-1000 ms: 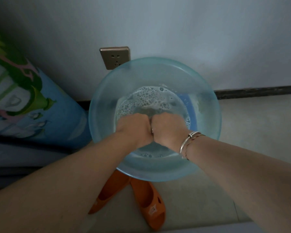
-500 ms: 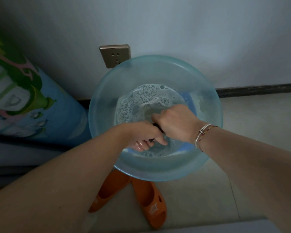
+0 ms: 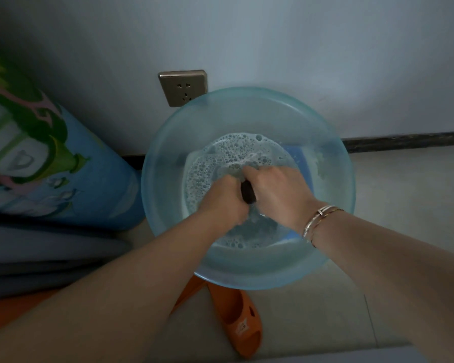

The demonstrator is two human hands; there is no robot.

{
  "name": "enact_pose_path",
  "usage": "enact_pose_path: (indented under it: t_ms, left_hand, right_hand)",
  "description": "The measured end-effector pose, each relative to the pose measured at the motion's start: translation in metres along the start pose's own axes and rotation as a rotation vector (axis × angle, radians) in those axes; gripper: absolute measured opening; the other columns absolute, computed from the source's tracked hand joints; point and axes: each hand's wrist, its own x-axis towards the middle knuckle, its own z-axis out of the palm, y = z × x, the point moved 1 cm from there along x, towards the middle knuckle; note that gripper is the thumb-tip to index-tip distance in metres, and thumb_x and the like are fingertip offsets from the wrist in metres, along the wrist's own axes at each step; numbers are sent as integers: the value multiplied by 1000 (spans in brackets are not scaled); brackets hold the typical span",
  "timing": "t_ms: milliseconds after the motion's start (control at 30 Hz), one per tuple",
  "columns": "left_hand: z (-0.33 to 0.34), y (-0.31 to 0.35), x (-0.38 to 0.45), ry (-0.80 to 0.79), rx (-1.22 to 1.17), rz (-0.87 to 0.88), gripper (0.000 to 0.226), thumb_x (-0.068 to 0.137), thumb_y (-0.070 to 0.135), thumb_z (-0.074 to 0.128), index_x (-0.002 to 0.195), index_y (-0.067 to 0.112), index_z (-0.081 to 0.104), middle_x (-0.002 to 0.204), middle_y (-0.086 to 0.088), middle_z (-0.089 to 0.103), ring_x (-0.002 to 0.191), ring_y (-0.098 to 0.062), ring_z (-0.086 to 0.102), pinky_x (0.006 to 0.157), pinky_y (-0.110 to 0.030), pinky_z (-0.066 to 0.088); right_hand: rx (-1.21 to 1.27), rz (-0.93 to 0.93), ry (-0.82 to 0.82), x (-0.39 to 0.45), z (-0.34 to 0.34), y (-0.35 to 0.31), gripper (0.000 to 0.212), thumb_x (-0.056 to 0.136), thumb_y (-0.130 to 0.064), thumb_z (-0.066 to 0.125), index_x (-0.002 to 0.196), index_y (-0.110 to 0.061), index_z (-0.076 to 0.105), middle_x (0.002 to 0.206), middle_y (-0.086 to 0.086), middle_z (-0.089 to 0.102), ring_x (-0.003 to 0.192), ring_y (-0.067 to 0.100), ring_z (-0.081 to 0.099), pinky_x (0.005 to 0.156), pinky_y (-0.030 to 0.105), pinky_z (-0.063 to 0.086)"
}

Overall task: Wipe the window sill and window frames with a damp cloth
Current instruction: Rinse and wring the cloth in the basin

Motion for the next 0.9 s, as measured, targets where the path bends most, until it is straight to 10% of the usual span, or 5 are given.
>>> enact_pose_path:
  t_ms: [200,333,500,600,900]
  left_hand:
    - [-17,2,-16,334,304,308,12,80,11,52,87,18,60,84,-6,66,81,-34,61,65,-38,49]
    - [-34,11,-24,410,368,496,16,76,11,59,91,17,61,90,-5,67,88,-33,61,66,-36,45]
    - [-55,5,-20,440,422,812,18,65,6,56,82,9,61,77,-7,63,70,-33,62,54,-38,49]
    - [-57,-4,-21,337,468,942,22,68,20,51,86,10,57,81,-8,59,74,-30,59,58,-39,49]
    - [-48,-3,-22,341,967,845,12,68,23,70,70,19,60,69,1,64,68,-24,62,48,-22,27]
  right_hand:
    - [788,459,-14,-7,-2,1,56,69,2,72,108,-21,39,93,2,52,75,15,52,54,14,39]
    - [1597,812,-381,-11,-20,-10,34,84,8,62,115,-6,54,90,11,67,73,18,68,56,24,57]
    - [1966,859,-663,-19,-25,-5,48,96,-44,45,101,1,61,91,19,70,63,19,70,49,25,56]
    - [1984,544,-857,-18,-32,-6,79,79,-72,34,104,-2,62,89,14,69,56,13,64,47,22,55]
    - [933,381,-1106,5,-40,-20,35,88,-14,60,59,-15,42,48,-3,38,41,8,28,46,19,22]
